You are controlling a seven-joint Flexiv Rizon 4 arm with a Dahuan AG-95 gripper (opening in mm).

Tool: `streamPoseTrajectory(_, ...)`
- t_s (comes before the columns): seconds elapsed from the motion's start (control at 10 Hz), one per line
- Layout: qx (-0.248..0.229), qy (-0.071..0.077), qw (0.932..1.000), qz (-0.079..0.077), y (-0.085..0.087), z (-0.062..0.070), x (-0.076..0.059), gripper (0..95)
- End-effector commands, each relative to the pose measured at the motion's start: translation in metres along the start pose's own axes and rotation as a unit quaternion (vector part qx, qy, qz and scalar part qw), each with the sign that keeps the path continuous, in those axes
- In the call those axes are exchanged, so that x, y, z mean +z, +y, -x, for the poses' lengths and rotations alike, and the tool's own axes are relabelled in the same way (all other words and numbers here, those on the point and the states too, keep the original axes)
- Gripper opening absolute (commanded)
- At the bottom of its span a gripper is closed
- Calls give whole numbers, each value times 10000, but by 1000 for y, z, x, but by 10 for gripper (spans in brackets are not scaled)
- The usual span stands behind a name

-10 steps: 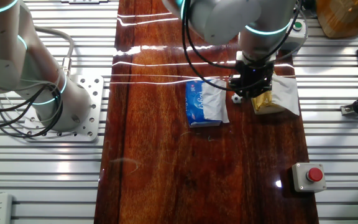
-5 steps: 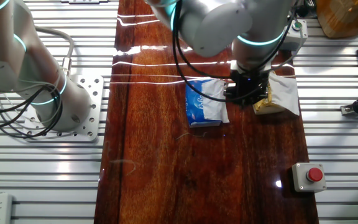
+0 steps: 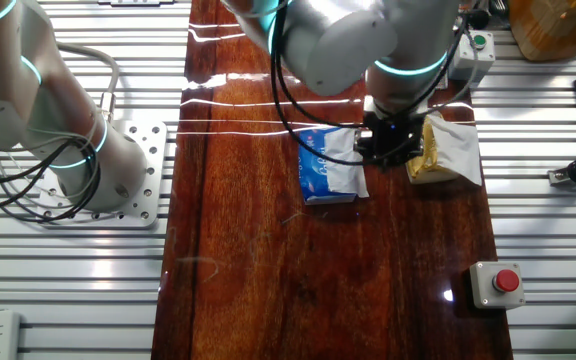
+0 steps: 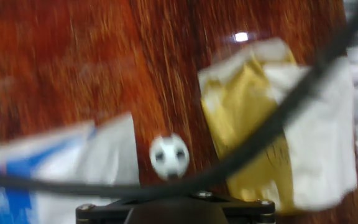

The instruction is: Push the soccer ball into the goal

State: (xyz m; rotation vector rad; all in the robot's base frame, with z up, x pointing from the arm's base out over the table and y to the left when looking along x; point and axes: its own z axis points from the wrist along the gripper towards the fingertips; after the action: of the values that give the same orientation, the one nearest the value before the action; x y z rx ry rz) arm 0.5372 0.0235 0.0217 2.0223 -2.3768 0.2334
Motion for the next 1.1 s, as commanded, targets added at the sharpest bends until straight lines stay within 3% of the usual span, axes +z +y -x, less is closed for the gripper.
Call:
streamPoseTrajectory(0.1,105,18,9999,-35,4,19,4,0)
streamPoseTrajectory(0.7,191,28,9998,-5,4,24,-13,0)
streamPoseTrajectory(1.1,388,25,9992,-1,11,56,-16,0)
